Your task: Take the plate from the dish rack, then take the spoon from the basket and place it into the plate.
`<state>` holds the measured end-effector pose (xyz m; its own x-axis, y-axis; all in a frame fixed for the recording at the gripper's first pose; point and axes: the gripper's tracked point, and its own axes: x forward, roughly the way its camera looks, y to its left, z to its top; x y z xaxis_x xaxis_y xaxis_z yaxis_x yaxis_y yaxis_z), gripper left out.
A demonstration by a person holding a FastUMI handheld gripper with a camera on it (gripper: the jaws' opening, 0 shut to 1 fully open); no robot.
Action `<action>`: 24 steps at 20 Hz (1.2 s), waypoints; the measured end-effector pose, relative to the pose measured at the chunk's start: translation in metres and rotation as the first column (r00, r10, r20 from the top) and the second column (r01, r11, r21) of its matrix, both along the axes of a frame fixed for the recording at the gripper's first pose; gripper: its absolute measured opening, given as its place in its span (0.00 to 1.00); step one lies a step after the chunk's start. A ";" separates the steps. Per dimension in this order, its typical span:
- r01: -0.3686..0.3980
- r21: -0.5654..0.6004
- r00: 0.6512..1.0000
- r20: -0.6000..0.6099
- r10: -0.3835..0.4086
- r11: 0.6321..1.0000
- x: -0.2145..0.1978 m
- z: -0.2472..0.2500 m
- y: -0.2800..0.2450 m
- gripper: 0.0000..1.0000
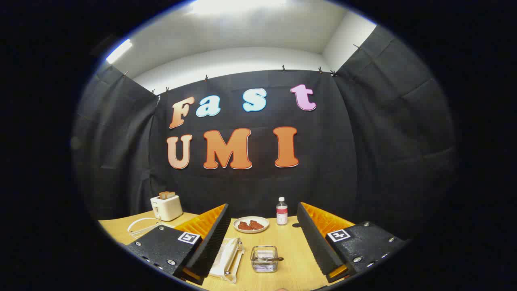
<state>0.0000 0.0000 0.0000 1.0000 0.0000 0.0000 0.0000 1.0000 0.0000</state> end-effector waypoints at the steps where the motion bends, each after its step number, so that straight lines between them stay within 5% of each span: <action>1: -0.008 0.007 1.000 -0.007 0.008 1.000 0.001 -0.002 0.005 0.99; 24: -0.096 0.005 0.993 -0.065 0.096 0.995 -0.010 -0.009 0.045 0.99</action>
<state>-0.0097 0.0453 -0.0087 0.9932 0.0965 -0.0654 -0.0963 0.9953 0.0054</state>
